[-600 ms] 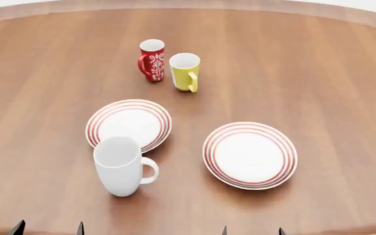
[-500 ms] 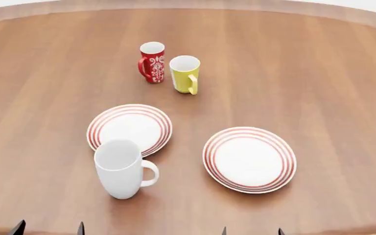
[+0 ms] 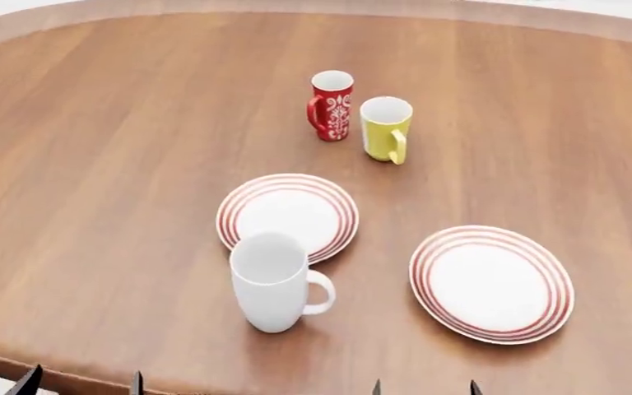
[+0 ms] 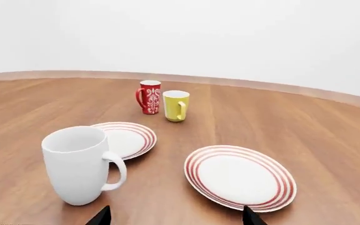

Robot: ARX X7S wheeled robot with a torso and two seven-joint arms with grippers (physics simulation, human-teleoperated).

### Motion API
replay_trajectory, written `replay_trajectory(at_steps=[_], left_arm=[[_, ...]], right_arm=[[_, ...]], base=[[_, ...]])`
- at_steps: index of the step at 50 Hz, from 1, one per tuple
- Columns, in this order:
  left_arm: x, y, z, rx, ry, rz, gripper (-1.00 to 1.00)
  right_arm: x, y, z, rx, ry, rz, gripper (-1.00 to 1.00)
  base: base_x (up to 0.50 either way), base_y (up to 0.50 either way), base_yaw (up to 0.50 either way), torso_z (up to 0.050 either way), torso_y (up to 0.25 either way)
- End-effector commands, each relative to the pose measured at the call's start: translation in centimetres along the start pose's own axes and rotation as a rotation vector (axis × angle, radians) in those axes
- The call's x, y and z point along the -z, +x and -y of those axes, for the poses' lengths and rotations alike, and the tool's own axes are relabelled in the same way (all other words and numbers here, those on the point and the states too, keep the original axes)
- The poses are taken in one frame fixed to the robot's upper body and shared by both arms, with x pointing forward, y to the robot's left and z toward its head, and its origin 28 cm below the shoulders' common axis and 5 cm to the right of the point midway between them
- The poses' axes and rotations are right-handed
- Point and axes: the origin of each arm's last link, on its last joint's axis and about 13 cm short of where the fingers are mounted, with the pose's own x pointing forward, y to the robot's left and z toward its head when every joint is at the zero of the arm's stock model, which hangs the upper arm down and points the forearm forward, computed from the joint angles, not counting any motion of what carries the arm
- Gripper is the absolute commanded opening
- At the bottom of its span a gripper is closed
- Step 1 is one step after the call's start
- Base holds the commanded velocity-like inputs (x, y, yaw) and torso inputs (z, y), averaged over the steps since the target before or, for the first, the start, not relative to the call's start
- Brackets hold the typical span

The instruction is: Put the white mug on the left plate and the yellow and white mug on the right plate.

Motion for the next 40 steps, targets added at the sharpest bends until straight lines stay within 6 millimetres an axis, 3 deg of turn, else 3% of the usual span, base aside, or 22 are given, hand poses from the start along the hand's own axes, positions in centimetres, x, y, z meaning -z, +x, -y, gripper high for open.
replay_trajectory(at_steps=[1, 23, 28, 29, 32, 35, 40], left_arm=[[-0.4, -0.1, -0.1, -0.001, -0.013, 0.008, 1.00], [-1.1, -0.7, -0.3, -0.002, -0.028, 0.016, 1.00], [-1.2, 0.1, -1.0, 0.005, -0.026, 0.018, 1.00], [-1.1, -0.7, -0.8, 0.005, -0.026, 0.019, 1.00], [-1.3, -0.4, -1.3, 0.004, -0.027, 0.027, 1.00], [-2.1, 0.0, -2.1, -0.002, -0.036, 0.043, 1.00], [-2.1, 0.8, -2.1, -0.007, -0.040, 0.035, 1.00]], right_arm=[[-0.4, -0.2, -0.2, -0.008, -0.018, 0.010, 1.00], [-1.0, -0.9, -0.4, -0.020, -0.046, 0.036, 1.00], [-1.5, -0.1, -1.0, -0.026, -0.091, 0.048, 1.00], [-1.8, 0.0, -1.0, -0.025, -0.111, 0.059, 1.00], [-3.3, -0.5, -1.1, -0.063, -0.115, 0.116, 1.00], [-3.6, -0.6, -1.3, -0.077, -0.026, 0.149, 1.00], [-3.8, -0.4, -0.5, -0.036, -0.026, 0.158, 1.00]], base=[[0.01, 0.00, 0.50, 0.000, 0.000], [0.01, 0.00, 0.50, 0.000, 0.000], [0.01, 0.00, 0.50, 0.000, 0.000], [0.01, 0.00, 0.50, 0.000, 0.000], [0.00, 0.00, 0.00, 0.000, 0.000], [0.05, -0.16, 0.00, 0.000, 0.000], [0.15, -0.48, 0.00, 0.000, 0.000]])
